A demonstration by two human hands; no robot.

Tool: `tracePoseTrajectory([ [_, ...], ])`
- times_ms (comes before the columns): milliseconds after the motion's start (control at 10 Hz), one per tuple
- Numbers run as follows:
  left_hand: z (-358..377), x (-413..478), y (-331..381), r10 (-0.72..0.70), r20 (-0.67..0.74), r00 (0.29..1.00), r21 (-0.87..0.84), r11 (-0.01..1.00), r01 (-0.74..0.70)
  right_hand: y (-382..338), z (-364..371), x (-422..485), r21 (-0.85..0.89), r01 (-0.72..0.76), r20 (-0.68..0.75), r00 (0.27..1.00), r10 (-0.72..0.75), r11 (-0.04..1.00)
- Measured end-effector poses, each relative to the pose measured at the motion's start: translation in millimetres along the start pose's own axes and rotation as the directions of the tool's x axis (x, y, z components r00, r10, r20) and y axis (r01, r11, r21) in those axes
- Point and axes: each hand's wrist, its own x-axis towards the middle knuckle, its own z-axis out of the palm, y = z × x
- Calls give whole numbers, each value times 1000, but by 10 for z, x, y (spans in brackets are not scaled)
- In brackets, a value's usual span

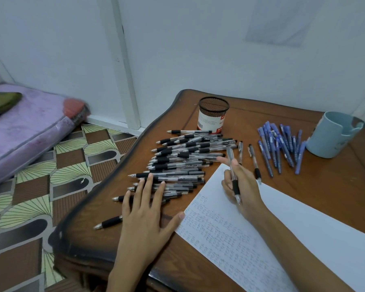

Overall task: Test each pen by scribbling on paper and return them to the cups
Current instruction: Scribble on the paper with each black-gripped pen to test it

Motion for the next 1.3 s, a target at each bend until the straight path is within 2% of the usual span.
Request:
tracePoseTrajectory([
  [100, 4, 4, -2, 1, -7, 1000, 4, 1000, -1, -30, 2, -36, 4, 9, 25, 1000, -9, 1000],
  [300, 3, 5, -6, -2, -13, 1000, 14, 1000, 2, -29, 12, -34, -29, -8, -39, 999, 7, 1000],
  [500, 6, 13, -2, 5, -19, 1000, 7, 1000, -5, 5, 12, -24, -145, 71, -113, 990, -88, 987],
  [600, 13, 14, -7, 8, -22, 1000, 6, 1000, -8, -7, 0, -21, -133, 96, -168, 979, -118, 986],
  [700, 15, 5, -11, 13, -24, 1000, 2, 1000, -13, -61, -103, 35, -110, 81, -313, 943, -112, 991],
  [800, 16, -2, -11, 10, -28, 1000, -17, 1000, -10, -140, -312, 137, -266, 29, -409, 901, -141, 963],
  [900, 5, 7, -4, 8, -27, 1000, 15, 1000, -8, -146, -571, 253, -455, -16, -394, 900, -185, 890],
  [1000, 2, 10, 1, 7, -32, 999, 22, 1000, -6, -145, -739, 335, -641, -64, -353, 909, -220, 764],
  [1100, 3, 5, 4, 6, -44, 999, 27, 1000, -5, -158, -676, 310, -745, -107, -390, 870, -301, 658],
  [1200, -11, 5, 10, -2, -45, 999, 27, 1000, 3, -123, -410, 182, -870, 109, -203, 811, -549, 481],
  [1300, -5, 3, 10, -7, -43, 999, 26, 1000, 8, -2, -55, 17, -845, 347, 126, 869, -479, 408],
])
